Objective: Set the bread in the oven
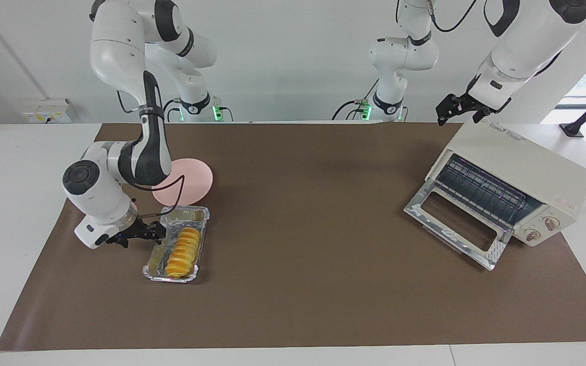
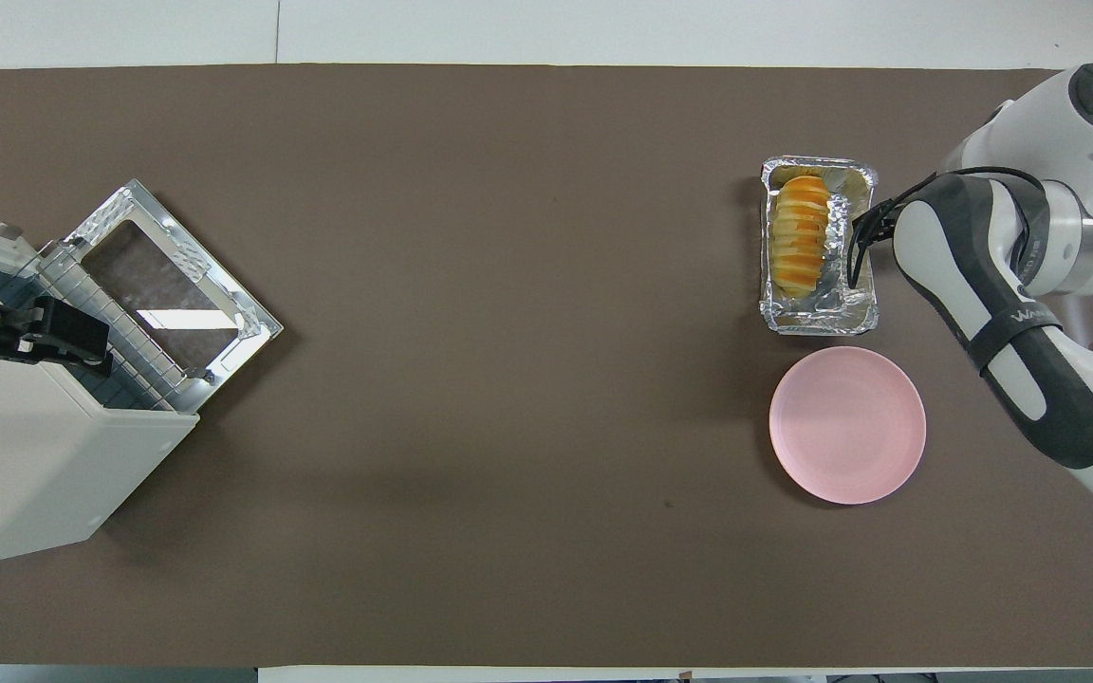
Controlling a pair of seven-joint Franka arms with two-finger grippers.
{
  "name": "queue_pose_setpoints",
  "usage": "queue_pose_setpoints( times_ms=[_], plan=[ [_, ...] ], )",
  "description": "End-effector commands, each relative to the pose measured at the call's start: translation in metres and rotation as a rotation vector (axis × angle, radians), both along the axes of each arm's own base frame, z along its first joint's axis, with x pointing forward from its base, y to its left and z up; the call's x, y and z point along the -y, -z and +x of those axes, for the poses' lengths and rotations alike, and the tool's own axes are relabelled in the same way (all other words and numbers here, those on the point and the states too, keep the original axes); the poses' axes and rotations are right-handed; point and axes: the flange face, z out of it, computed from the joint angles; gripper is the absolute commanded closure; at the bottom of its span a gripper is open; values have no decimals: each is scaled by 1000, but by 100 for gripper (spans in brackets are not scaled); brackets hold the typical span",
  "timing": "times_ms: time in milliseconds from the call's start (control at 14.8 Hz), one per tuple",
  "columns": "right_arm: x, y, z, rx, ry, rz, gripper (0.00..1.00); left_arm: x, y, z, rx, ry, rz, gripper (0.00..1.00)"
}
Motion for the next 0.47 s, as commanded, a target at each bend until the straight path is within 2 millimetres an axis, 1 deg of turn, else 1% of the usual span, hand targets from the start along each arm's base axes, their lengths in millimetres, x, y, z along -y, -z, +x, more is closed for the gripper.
queue_pose_setpoints(
  times_ms=[0,67,135,202,270,337,405],
  plan=[
    [-2,3,-16,13,22,0,4,-3,-4,-7,-5,-5,-14,0],
    [-3,4,-17,20,49,1,8,-3,-4,-7,-5,-5,-14,0],
    [-4,3,-17,22,64,5,19,-3,-4,-7,-5,-5,-14,0],
    [-4,3,-17,24,69,6,36,-3,-4,-7,-5,-5,-14,0],
    [-5,3,-17,26,81,7,58,-3,-4,-7,-5,-5,-14,0],
    [-5,2,-16,32,104,7,75,-3,-4,-7,-5,-5,-14,0],
    [-6,1,-16,37,123,15,95,-3,-4,-7,-5,-5,-14,0]
  ],
)
